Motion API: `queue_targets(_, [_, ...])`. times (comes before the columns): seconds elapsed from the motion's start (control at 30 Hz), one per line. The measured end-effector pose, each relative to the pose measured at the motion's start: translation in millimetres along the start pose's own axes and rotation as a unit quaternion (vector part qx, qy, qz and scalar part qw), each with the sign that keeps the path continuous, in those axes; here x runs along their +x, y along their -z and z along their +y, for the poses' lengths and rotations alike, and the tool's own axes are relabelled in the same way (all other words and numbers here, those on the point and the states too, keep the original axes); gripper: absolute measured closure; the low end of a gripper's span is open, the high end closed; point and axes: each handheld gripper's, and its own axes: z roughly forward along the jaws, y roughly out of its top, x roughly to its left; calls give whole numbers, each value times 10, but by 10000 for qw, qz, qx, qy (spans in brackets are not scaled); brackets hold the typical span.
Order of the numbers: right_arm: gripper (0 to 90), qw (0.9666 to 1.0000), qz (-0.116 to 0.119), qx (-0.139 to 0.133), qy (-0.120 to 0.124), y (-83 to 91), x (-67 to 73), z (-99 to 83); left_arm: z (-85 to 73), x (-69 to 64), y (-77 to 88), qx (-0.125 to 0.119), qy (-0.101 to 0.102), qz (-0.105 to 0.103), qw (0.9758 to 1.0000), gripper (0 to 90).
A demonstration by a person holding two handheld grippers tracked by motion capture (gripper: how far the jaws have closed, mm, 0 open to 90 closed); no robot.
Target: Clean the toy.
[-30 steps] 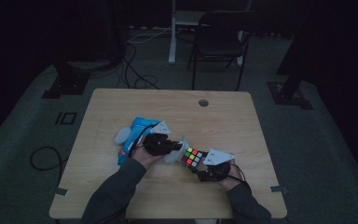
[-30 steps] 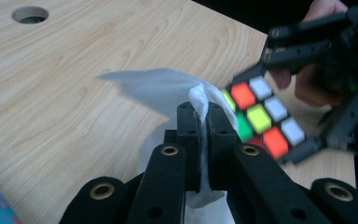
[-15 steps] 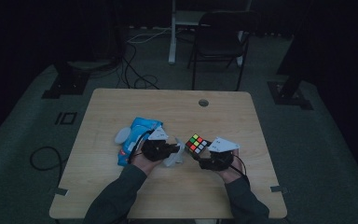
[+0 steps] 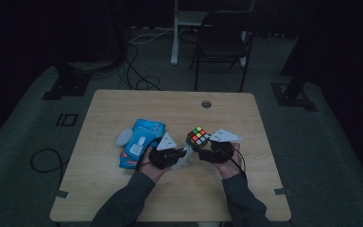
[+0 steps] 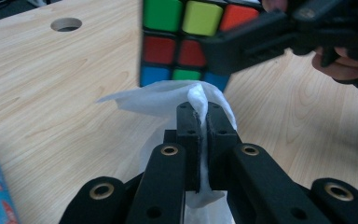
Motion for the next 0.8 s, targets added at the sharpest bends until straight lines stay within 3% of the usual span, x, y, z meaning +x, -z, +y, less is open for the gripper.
queue_targets(0.2, [348,9992,-160,64,-368,-59,-7,98,11,-69,-28,-111,-91,238,9996,873])
queue_targets(0.6, [348,9972,-296,253,-637,-225,51,179,49,-300,-135,-302,-541,624,9961,873])
queue_targets(0.8, [347,9967,-287,251,-710,-239,68,188,48,-330,-209,-322,-562,798,9947,874])
